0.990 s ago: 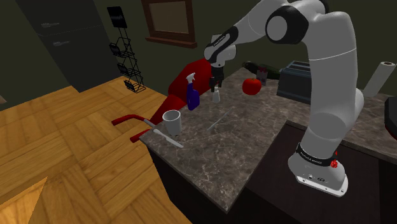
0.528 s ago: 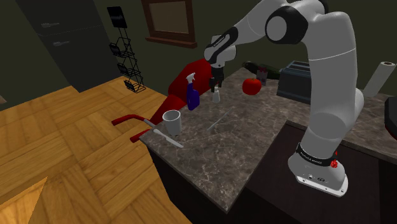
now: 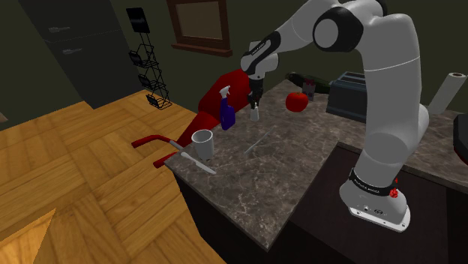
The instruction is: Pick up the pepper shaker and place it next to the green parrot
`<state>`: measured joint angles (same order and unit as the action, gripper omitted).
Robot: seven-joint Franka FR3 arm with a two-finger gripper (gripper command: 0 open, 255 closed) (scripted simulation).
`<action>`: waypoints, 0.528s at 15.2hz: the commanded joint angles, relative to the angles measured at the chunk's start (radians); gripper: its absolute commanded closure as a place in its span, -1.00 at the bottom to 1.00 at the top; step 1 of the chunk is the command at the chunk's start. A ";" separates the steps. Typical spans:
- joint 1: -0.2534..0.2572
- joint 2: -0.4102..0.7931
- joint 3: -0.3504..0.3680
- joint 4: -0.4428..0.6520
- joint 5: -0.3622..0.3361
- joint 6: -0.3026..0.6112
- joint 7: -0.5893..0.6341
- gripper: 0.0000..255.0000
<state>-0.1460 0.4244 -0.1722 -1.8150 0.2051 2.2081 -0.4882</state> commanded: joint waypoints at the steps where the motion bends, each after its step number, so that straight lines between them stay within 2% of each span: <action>1: -0.001 0.001 0.000 -0.002 0.000 0.000 0.000 1.00; 8: 0.003 -0.033 -0.006 0.018 -0.012 -0.053 0.012 1.00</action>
<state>-0.1437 0.3976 -0.1767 -1.8010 0.1953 2.1654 -0.4784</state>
